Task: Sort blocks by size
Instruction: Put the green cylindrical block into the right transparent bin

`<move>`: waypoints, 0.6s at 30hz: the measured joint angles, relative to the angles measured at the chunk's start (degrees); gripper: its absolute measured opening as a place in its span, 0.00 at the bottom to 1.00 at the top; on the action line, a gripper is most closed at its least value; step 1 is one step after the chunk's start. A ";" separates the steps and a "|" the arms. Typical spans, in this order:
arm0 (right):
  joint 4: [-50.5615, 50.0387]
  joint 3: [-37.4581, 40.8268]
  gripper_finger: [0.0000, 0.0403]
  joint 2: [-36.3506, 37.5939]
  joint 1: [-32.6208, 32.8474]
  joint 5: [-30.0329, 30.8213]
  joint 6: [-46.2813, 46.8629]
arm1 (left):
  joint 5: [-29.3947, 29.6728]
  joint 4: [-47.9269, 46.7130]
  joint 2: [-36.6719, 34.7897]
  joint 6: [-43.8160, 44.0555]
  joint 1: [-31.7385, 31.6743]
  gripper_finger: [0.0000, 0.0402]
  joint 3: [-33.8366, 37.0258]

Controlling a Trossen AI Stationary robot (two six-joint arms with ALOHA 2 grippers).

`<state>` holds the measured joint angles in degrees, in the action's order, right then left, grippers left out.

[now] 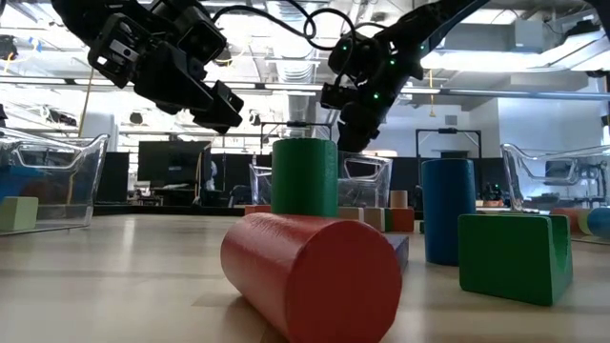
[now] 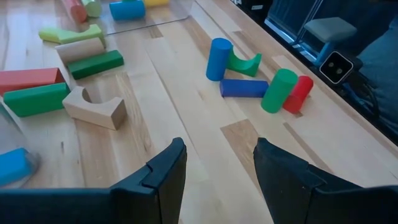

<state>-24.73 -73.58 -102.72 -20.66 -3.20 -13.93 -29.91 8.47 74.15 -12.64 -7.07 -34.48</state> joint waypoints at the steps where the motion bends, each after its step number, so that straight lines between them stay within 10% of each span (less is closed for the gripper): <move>1: 0.02 0.00 0.45 0.00 0.02 0.02 0.02 | 0.02 0.00 0.00 0.00 0.00 0.45 0.00; 18: 1.60 -0.02 0.50 0.22 0.02 0.19 0.41 | 3.86 -0.02 0.00 -0.02 0.00 0.45 0.00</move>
<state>-23.14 -73.60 -102.50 -20.64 -3.01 -13.52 -26.05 8.45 74.15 -12.67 -7.07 -34.48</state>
